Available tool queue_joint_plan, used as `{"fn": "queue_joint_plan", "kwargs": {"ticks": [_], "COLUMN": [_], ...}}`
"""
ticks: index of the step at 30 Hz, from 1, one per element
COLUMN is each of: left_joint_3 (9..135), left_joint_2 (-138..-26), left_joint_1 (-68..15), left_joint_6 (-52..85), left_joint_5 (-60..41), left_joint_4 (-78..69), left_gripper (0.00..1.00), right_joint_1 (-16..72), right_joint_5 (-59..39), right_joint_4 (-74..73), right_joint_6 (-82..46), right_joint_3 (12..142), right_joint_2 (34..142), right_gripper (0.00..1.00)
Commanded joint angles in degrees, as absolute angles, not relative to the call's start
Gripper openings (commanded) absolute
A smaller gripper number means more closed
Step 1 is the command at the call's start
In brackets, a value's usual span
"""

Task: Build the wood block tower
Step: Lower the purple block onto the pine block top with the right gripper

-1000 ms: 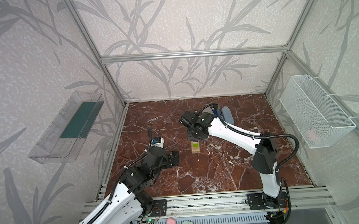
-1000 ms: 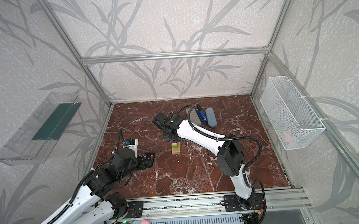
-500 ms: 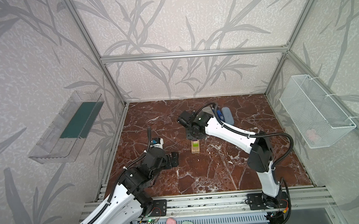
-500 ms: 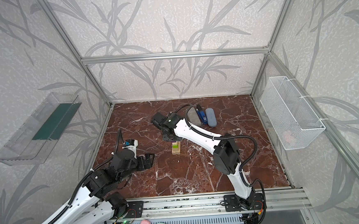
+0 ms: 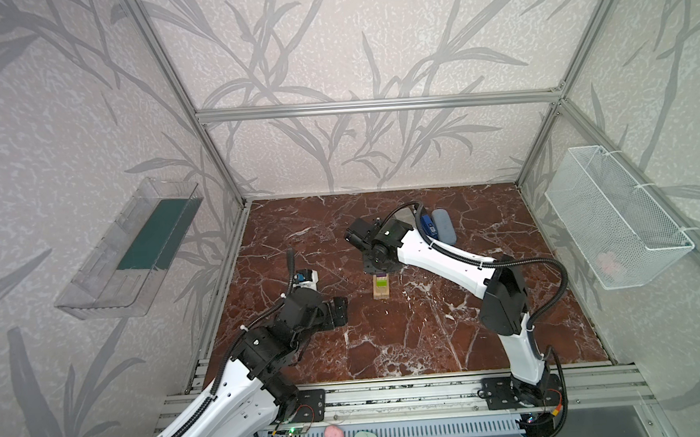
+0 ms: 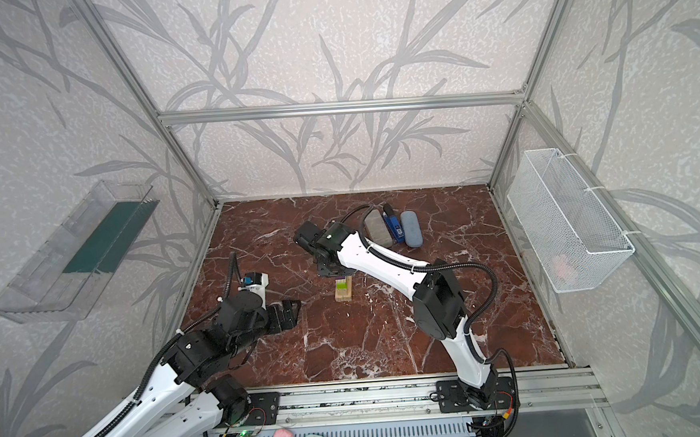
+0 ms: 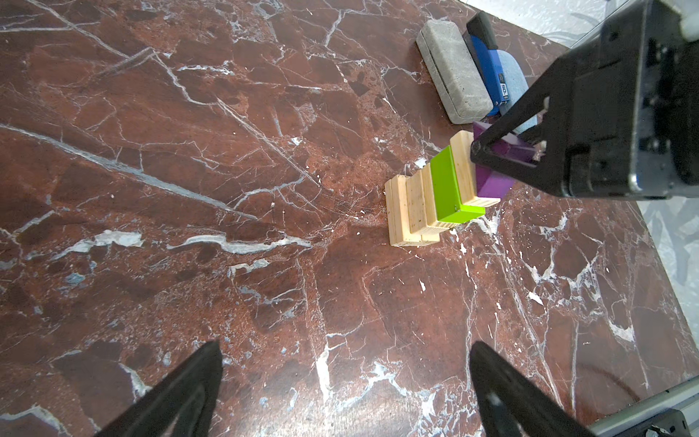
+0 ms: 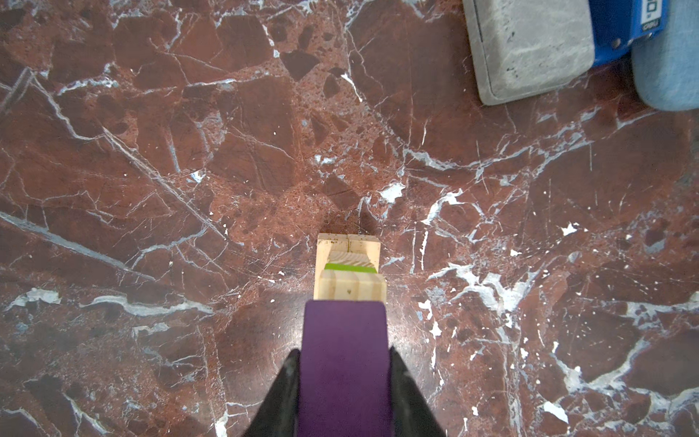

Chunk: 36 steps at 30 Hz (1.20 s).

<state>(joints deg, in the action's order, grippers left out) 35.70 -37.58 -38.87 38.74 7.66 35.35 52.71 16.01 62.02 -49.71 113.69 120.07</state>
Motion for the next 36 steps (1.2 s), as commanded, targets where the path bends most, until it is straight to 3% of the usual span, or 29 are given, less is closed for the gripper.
{"fn": "queue_joint_plan", "kwargs": {"ticks": [1, 17, 36], "left_joint_3": [35.2, 35.2, 35.2], "left_joint_2": [-37.0, -36.8, -36.9], "left_joint_1": [-38.6, -38.4, -38.2], "left_joint_6": [39.1, 39.1, 39.0], "left_joint_5": [9.0, 8.8, 8.1], "left_joint_4": [36.1, 36.2, 35.8], "left_gripper": [1.00, 1.00, 0.99], "right_joint_1": [52.9, 52.9, 52.9], "right_joint_5": [17.2, 16.9, 18.1], "right_joint_4": [63.8, 63.6, 64.7], "right_joint_6": [-50.3, -50.2, -50.6], "right_joint_3": [115.5, 115.9, 116.8], "right_joint_2": [120.8, 121.6, 121.1], "right_gripper": [0.15, 0.21, 0.40]}}
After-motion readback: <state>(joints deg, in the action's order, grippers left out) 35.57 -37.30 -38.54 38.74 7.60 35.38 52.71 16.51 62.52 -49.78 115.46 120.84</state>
